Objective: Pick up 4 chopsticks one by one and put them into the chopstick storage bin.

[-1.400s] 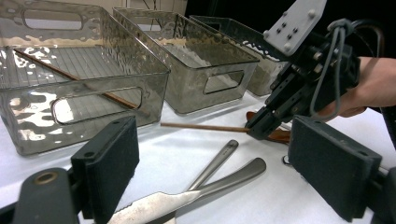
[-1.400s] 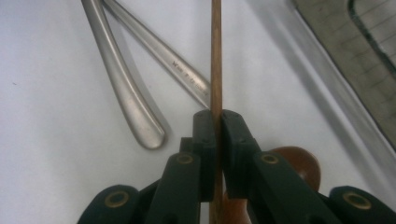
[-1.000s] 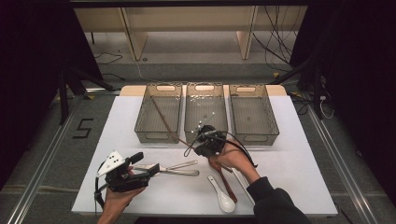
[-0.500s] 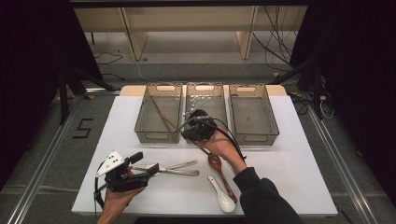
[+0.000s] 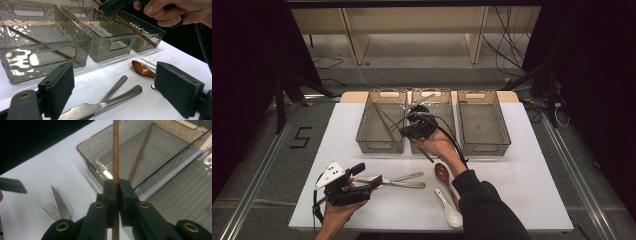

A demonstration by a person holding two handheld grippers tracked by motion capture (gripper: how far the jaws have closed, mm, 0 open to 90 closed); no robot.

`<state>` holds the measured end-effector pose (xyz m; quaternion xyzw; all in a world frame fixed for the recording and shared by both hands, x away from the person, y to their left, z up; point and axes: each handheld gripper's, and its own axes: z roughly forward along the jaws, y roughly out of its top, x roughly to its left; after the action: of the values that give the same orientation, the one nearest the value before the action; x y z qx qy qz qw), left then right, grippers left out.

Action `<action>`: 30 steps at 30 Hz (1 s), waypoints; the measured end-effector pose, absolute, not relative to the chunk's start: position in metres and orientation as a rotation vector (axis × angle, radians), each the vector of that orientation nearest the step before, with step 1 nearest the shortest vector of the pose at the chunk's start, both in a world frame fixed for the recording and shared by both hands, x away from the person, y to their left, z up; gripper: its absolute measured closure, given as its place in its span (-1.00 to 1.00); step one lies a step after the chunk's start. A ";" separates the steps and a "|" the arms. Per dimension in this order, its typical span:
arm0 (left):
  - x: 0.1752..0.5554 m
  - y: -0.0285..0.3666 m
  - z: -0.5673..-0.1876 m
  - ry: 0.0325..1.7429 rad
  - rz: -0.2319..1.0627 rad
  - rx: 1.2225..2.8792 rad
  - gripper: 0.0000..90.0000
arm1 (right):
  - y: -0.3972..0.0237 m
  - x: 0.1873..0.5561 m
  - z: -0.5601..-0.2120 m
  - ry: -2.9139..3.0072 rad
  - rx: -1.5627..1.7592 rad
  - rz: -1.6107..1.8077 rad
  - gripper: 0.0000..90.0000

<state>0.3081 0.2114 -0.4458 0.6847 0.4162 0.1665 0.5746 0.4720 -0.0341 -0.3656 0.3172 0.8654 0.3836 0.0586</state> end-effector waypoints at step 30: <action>0.308 0.211 -0.445 0.972 0.381 1.586 -0.65 | 0.002 0.525 -0.358 2.435 1.199 1.242 0.90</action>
<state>0.3079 0.2106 -0.4452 0.6792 0.4161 0.1633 0.5821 0.5254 0.0015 -0.3578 0.4004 0.8133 0.4148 0.0786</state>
